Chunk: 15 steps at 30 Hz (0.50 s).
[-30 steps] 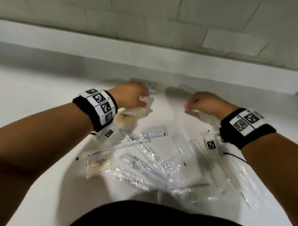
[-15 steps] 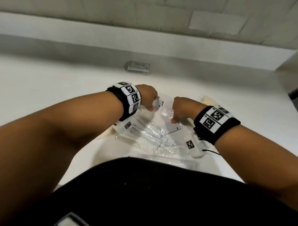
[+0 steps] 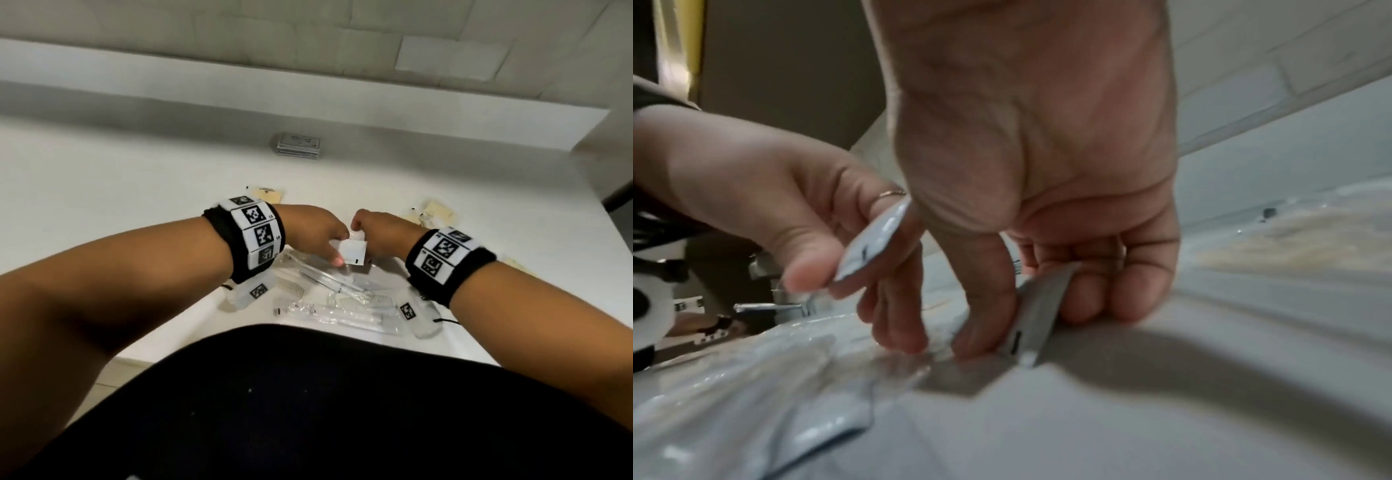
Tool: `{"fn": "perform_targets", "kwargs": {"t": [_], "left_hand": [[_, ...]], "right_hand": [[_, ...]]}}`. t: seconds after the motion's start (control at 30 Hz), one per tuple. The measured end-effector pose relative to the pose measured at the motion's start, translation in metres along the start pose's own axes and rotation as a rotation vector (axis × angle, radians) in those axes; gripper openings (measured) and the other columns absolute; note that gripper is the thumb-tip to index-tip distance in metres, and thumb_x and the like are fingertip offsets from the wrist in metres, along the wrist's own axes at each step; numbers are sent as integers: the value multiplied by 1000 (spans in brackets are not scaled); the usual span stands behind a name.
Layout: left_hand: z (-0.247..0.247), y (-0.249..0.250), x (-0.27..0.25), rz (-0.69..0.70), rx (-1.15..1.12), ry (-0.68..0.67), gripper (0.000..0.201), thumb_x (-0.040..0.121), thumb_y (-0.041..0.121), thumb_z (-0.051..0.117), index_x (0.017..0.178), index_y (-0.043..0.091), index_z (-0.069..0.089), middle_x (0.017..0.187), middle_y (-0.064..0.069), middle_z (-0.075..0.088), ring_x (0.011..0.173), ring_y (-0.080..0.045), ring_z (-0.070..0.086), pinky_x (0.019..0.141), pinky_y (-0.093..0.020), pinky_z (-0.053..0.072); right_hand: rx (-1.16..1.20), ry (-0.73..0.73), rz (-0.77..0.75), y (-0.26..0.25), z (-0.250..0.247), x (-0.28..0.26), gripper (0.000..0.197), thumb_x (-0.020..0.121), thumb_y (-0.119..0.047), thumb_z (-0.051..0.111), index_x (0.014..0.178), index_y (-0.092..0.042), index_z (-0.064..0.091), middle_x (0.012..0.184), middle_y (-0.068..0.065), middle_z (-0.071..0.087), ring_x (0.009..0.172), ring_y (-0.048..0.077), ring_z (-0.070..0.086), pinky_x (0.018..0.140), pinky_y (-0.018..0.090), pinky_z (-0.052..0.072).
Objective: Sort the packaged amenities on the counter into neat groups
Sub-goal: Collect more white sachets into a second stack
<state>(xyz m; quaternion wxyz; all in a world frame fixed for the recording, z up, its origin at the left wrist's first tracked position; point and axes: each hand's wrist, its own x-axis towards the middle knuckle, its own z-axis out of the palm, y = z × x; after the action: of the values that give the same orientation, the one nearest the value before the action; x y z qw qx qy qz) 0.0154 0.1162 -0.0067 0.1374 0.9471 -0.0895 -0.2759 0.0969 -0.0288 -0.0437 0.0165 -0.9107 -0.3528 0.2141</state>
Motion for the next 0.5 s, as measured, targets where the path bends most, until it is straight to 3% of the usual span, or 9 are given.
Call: {"fn": "perform_targets", "kwargs": {"t": [0.1,0.17,0.3,0.4,0.5], "left_hand": [[8,0,3,-15,7,110,25,92,41,57,106,21,56,89,9,56,85,-15,51,65,-27,33],[11,-2,3,-36,39,156,20,92,41,56,93,22,50,80,10,51,79,-15,49,58,-26,29],[18,0,-2,3,134,253,27,92,45,53,85,20,44,82,6,44,78,-16,44,65,-29,32],[23,0,-8,-16,120,222,32,95,48,48,82,19,41,76,5,47,71,-16,44,61,-30,31],[28,-3,-16,-67,116,190,32,96,47,43,84,17,41,74,4,48,73,-20,48,60,-31,32]], "right_hand": [[-31,-12,90,0,2,-2,30,80,-18,68,107,-11,58,102,7,63,84,25,61,67,29,47],[-68,-28,140,2,0,-5,36,75,-26,77,103,-10,61,98,7,60,76,23,61,62,26,46],[15,-31,180,15,6,-15,45,78,-23,77,113,-11,51,97,4,62,76,18,55,64,29,45],[137,-66,235,20,8,-26,47,84,-17,72,121,-12,45,88,-3,57,78,15,52,67,30,43],[4,-93,207,23,9,-38,39,88,-16,65,123,-7,50,112,5,61,95,22,57,73,28,42]]}}
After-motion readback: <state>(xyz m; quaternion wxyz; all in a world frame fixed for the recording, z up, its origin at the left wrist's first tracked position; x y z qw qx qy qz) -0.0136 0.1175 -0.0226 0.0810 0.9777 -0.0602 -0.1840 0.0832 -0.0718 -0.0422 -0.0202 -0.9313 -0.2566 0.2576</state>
